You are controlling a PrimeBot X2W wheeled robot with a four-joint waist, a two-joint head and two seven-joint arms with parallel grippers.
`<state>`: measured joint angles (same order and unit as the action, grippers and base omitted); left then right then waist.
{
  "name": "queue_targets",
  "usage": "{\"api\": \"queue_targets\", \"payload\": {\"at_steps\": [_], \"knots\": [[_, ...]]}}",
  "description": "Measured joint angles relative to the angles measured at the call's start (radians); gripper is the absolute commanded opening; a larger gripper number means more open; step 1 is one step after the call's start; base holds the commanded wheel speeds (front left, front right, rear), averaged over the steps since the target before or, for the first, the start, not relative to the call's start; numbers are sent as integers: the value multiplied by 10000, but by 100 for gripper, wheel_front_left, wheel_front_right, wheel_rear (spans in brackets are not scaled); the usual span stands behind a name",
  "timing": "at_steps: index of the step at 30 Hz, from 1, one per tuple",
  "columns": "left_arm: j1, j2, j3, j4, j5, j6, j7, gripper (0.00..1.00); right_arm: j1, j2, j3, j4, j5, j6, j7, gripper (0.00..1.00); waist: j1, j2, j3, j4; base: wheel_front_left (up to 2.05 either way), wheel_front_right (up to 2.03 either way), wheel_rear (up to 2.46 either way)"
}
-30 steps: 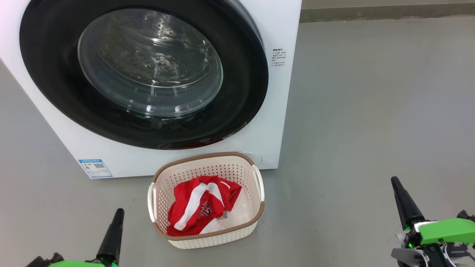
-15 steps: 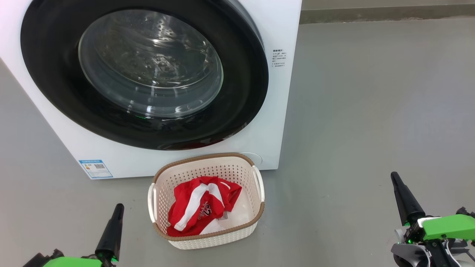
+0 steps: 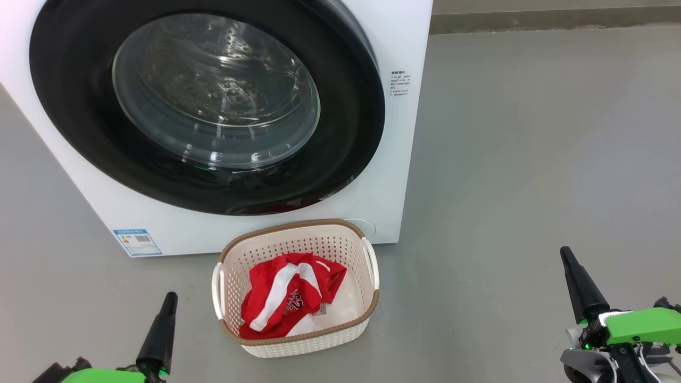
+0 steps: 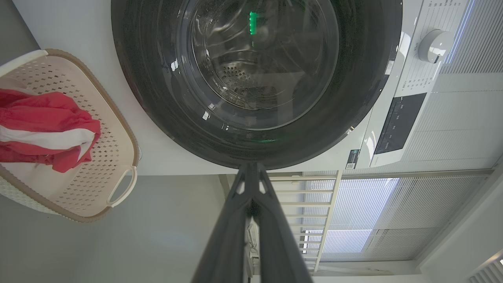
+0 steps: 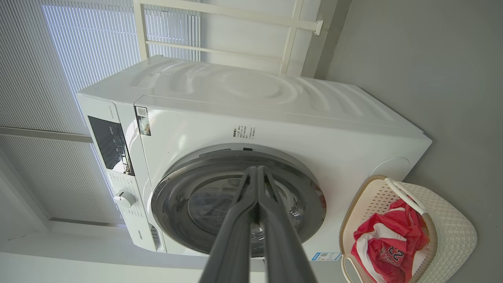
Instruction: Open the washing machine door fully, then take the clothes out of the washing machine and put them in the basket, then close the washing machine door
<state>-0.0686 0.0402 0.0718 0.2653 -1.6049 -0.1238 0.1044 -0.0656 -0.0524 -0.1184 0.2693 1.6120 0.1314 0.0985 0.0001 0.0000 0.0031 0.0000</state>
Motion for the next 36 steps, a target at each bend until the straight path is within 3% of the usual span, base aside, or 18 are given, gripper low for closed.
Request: {"api": "queue_targets", "payload": {"at_steps": [36], "knots": [[0, -4, 27, 0, 0, 0, 13, 0, 0, 21, -31, 0, -4, -2, 31, 0, 0, 0, 0, 0, 0, 0, 0]]}}
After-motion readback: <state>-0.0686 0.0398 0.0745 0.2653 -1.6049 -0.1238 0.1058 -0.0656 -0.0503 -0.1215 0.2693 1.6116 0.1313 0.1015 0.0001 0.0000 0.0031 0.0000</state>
